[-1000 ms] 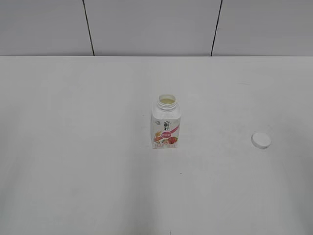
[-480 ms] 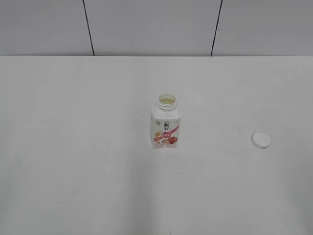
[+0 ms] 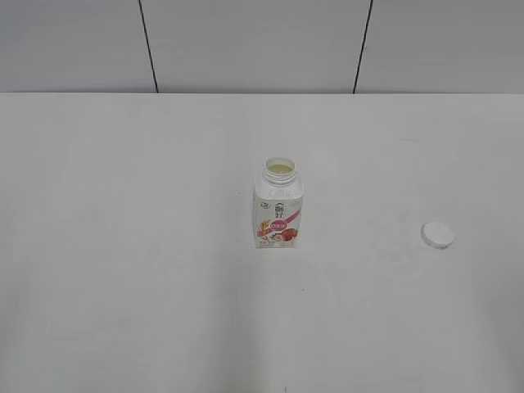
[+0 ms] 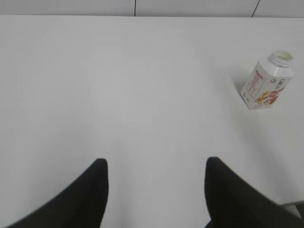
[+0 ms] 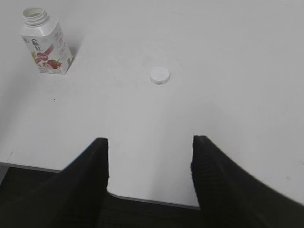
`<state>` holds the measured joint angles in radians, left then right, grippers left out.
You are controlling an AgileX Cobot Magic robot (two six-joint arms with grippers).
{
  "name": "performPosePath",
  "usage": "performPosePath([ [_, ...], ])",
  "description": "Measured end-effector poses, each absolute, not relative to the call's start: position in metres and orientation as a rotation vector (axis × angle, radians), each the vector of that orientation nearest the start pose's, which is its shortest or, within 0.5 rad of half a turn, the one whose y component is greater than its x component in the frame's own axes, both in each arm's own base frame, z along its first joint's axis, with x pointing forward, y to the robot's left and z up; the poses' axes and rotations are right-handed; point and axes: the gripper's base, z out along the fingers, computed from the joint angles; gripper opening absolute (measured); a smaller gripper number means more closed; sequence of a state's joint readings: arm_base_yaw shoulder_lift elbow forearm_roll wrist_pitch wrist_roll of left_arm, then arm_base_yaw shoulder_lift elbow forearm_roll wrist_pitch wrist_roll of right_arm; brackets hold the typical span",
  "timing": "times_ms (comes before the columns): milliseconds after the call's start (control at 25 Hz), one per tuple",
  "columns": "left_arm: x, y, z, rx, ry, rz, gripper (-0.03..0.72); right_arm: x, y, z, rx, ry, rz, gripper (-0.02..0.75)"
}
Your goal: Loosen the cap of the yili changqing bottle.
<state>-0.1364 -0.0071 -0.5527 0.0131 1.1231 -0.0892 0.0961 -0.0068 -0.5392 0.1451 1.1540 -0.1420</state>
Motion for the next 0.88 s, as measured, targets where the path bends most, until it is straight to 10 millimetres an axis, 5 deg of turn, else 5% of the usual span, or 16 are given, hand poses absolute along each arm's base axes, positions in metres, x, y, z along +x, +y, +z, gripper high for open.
performPosePath([
  [880,-0.0080,0.0015,0.2823,0.066,2.020,-0.123,0.406,-0.0093,0.0053,0.2757,-0.251,2.056,0.064,0.446],
])
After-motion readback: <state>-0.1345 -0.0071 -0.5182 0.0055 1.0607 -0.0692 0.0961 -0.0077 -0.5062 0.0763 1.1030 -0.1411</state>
